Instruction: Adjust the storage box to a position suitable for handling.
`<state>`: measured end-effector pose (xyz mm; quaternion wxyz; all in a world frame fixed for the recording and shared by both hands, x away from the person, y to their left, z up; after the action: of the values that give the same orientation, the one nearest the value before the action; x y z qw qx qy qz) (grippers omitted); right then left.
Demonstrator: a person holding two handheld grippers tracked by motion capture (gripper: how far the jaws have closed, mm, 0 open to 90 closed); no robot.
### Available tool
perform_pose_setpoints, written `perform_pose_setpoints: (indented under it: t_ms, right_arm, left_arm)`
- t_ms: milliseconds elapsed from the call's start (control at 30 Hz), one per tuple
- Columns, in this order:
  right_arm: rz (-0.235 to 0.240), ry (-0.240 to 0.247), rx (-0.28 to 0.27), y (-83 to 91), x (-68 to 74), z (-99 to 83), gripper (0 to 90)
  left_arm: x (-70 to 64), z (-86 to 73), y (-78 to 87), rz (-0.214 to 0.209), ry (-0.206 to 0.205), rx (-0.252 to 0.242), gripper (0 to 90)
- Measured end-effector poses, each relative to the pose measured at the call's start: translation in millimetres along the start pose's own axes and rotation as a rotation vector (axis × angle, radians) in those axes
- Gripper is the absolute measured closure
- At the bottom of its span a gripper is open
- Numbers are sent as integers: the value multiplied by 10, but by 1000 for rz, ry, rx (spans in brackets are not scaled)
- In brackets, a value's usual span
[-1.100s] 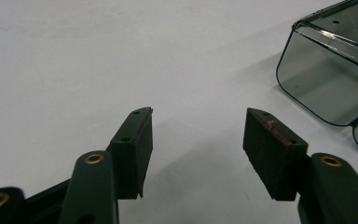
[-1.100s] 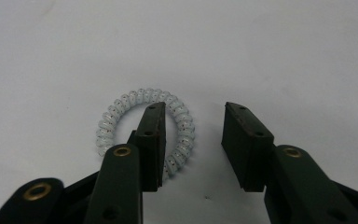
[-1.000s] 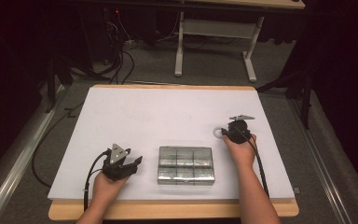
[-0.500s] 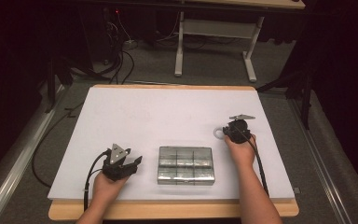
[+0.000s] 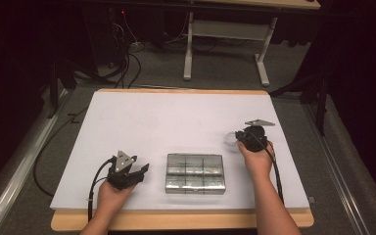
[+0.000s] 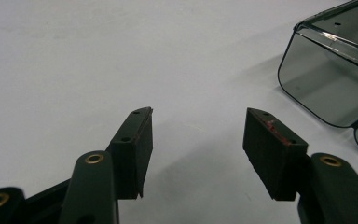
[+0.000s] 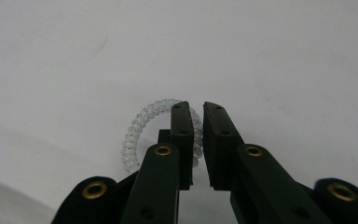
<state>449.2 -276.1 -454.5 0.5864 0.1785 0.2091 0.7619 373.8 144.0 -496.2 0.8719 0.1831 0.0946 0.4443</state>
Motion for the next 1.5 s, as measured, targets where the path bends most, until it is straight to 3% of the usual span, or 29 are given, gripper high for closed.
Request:
perform_pose_setpoints:
  t_ms: [367,633,1167,1300,1500]
  right_arm:
    - [6,-18,-34,306,9,29,835]
    - [8,-32,-48,525,-38,-108,835]
    - [44,-20,-97,919,4,-356,835]
    - [35,-5,-91,1000,10,-465,834]
    - [27,-26,-86,1101,-56,-687,834]
  left_arm:
    - [0,0,4,1,2,-6,437]
    - [-1,-1,7,2,1,-7,437]
    - [3,-1,10,4,3,-10,439]
    - [1,-1,10,4,2,-11,439]
    - [-2,-2,9,3,-1,-11,439]
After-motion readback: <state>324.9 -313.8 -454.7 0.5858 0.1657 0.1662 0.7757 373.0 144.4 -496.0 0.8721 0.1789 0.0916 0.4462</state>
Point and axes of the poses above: each handheld gripper's, and its own axes: y roughly backward along the jaws, z roughly out of its top, x roughly to its left, the point moved 2 cm from there along -y, roughly forward along the jaws, and after that the axes turned 9 degrees about -x, right-handed, at the moved point
